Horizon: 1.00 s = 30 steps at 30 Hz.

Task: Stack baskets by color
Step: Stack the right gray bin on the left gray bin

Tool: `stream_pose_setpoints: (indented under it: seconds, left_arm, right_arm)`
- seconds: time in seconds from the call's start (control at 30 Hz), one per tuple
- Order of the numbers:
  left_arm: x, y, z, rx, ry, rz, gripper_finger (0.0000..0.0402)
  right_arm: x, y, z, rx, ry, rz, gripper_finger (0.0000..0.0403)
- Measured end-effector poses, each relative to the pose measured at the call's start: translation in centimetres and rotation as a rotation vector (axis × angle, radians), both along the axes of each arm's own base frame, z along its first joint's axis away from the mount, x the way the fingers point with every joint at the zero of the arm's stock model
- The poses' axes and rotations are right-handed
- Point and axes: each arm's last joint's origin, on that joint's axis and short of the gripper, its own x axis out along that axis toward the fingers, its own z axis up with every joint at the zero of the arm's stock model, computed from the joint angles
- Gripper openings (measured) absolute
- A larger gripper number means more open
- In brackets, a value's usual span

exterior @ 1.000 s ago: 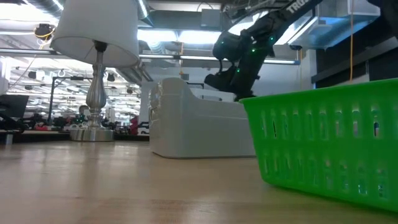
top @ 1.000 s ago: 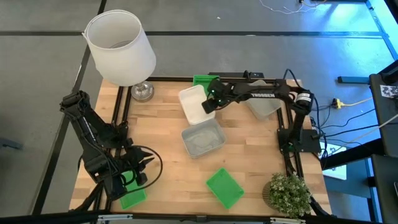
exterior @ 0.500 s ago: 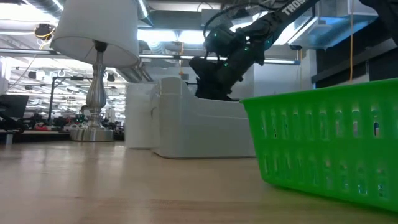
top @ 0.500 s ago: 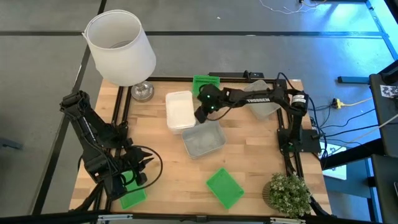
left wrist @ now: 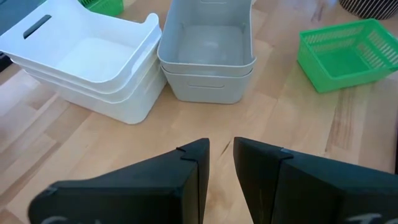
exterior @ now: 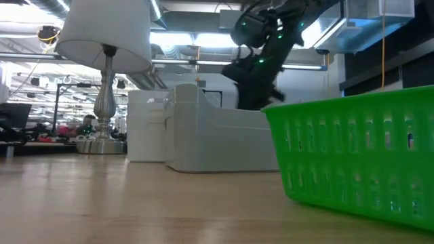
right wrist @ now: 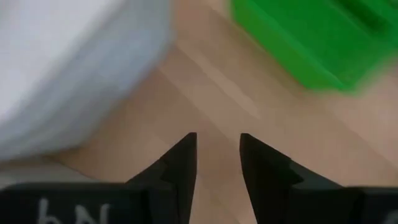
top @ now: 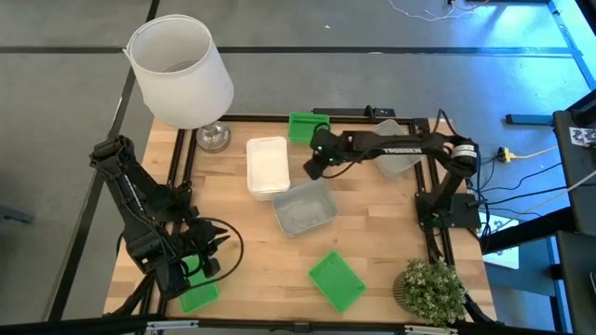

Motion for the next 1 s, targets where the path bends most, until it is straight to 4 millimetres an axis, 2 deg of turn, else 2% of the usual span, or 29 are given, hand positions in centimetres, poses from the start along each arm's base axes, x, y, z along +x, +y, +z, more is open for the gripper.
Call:
stream_pose_setpoints:
  seconds: [0.13,0.27,0.57,1.0]
  left_arm:
    - [0.0,0.0,0.0,0.001,0.0,-0.001,0.0065]
    - [0.0,0.0,0.0,0.006,0.0,-0.001,0.0065]
    - [0.0,0.1,0.0,0.013,-0.003,0.0,0.0065]
    - [0.0,0.1,0.0,0.026,-0.008,0.003,0.0065]
  right_arm:
    - [-1.9,0.2,0.3,-0.02,0.136,-0.106,0.0122]
    - [-3.3,-0.4,-0.3,-0.044,0.286,-0.195,0.0122]
    - [-5.9,-2.8,-0.6,-0.069,0.409,-0.455,0.0122]
    - [-10.4,-4.8,-5.0,-0.019,0.574,-0.594,0.0122]
